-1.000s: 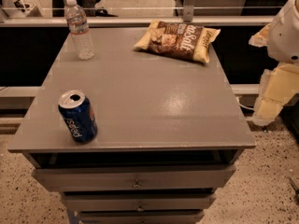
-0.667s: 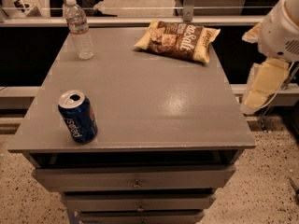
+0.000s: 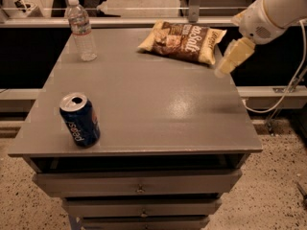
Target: Move brown chip bag near pepsi can
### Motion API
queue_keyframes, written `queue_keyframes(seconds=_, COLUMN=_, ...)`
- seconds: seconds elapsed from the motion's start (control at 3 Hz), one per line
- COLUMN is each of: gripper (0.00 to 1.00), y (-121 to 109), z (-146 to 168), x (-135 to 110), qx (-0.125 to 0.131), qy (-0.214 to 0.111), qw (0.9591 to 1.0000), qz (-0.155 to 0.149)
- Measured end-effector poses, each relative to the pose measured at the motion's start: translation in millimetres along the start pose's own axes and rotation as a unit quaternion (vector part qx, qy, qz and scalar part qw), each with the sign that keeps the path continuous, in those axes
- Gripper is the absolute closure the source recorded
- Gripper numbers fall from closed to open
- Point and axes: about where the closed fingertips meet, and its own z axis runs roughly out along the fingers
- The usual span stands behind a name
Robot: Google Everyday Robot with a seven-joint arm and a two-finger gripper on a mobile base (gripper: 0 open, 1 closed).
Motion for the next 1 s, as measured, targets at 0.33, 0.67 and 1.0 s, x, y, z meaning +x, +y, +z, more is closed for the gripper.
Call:
queue_keyframes(seconds=0.33, gripper=0.00, y=-43.8, z=38.0, x=-9.9, qx=0.008, qy=-0.051, qw=0.9984, qz=0.024)
queue_keyframes(seconds=0.67, gripper=0.00, y=-78.5, z=69.5, x=-14.7, qx=0.021, qy=-0.091, qw=0.9947, qz=0.044)
queue_keyframes(seconds=1.0, gripper=0.00, y=-102.8, z=92.4, x=-18.4, qx=0.033, qy=-0.120, qw=0.9903, qz=0.061)
